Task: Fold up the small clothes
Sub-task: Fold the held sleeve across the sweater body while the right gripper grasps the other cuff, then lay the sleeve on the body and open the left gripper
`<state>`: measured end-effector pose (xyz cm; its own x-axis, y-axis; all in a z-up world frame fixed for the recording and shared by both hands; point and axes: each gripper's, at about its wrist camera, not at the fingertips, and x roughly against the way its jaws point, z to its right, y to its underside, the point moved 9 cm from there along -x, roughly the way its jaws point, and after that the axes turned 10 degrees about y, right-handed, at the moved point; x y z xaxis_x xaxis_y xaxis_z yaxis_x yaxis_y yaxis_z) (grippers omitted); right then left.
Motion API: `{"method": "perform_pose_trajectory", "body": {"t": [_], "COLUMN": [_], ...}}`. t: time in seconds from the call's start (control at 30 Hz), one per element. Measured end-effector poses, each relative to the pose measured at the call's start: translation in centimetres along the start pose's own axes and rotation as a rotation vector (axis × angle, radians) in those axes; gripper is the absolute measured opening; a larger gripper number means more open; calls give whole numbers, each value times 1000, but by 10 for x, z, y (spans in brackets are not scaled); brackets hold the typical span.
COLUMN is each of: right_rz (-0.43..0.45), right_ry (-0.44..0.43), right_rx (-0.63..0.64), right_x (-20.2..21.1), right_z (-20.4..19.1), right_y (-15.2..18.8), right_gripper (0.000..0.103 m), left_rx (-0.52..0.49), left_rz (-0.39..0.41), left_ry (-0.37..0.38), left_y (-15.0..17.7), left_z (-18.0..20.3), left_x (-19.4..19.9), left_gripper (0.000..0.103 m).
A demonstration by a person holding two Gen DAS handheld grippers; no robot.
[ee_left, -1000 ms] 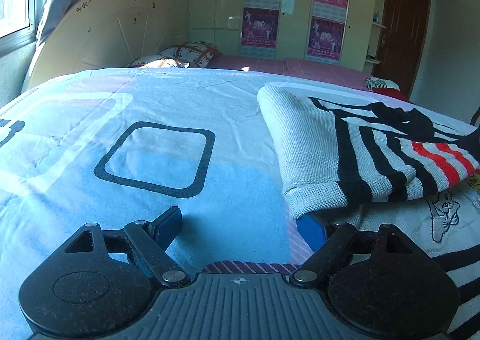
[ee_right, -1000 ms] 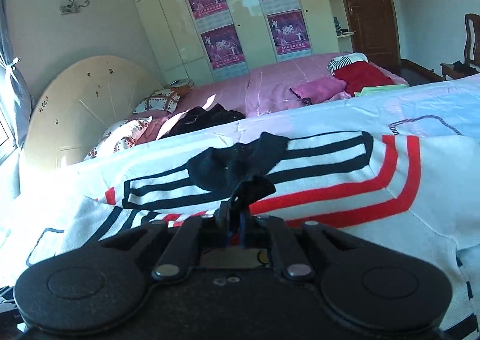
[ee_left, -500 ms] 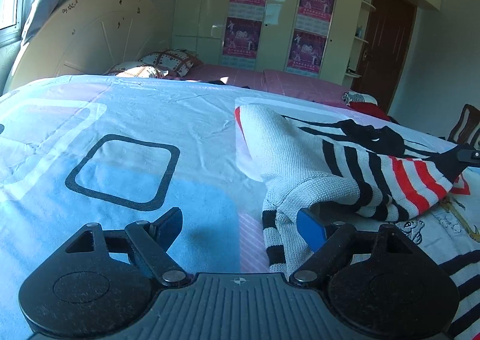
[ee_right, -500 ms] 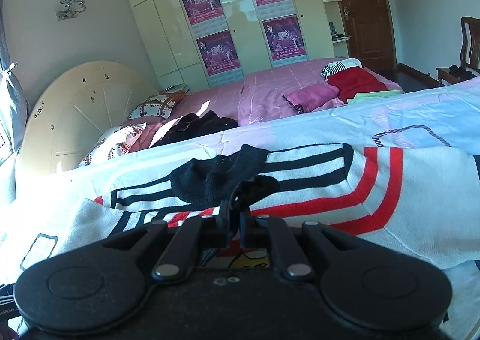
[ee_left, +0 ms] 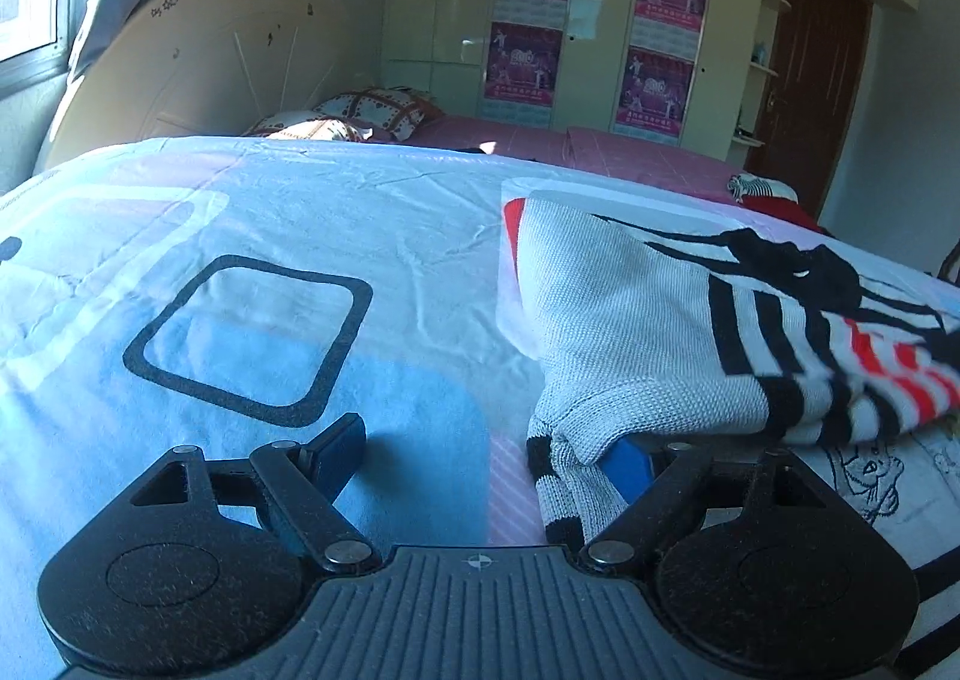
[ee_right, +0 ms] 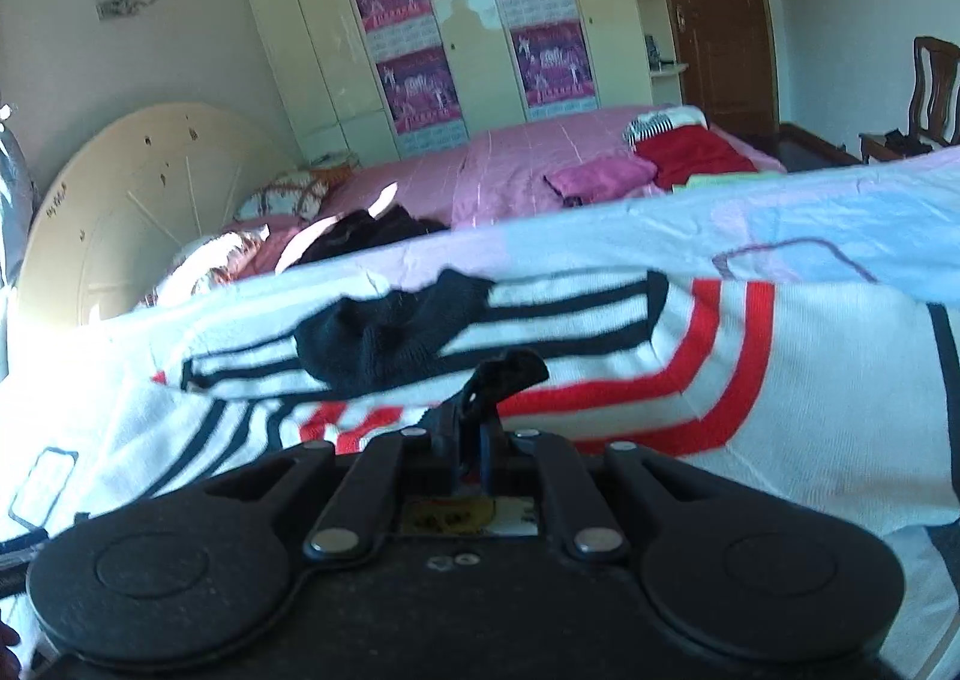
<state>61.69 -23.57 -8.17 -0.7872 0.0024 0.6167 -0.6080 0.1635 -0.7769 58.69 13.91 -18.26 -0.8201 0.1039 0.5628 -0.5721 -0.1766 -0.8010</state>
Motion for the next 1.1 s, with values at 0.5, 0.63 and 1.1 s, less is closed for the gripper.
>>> {"method": "perform_pose_trajectory", "body": {"t": [0.5, 0.63, 1.1], "right_rz": [39, 37, 10], "right_ry": [-2, -101, -44], "right_rx": [54, 198, 195], "right_x": [25, 24, -19], "right_z": [9, -41, -38], "right_y": [5, 15, 5], "right_gripper": [13, 7, 14], "left_rx": [-149, -312, -327], "left_rz": [37, 32, 20], "left_ry": [80, 158, 170], "left_y": [-32, -49, -81], "left_z": [25, 100, 108], "left_x": [38, 12, -44], "left_gripper": [83, 83, 81]}}
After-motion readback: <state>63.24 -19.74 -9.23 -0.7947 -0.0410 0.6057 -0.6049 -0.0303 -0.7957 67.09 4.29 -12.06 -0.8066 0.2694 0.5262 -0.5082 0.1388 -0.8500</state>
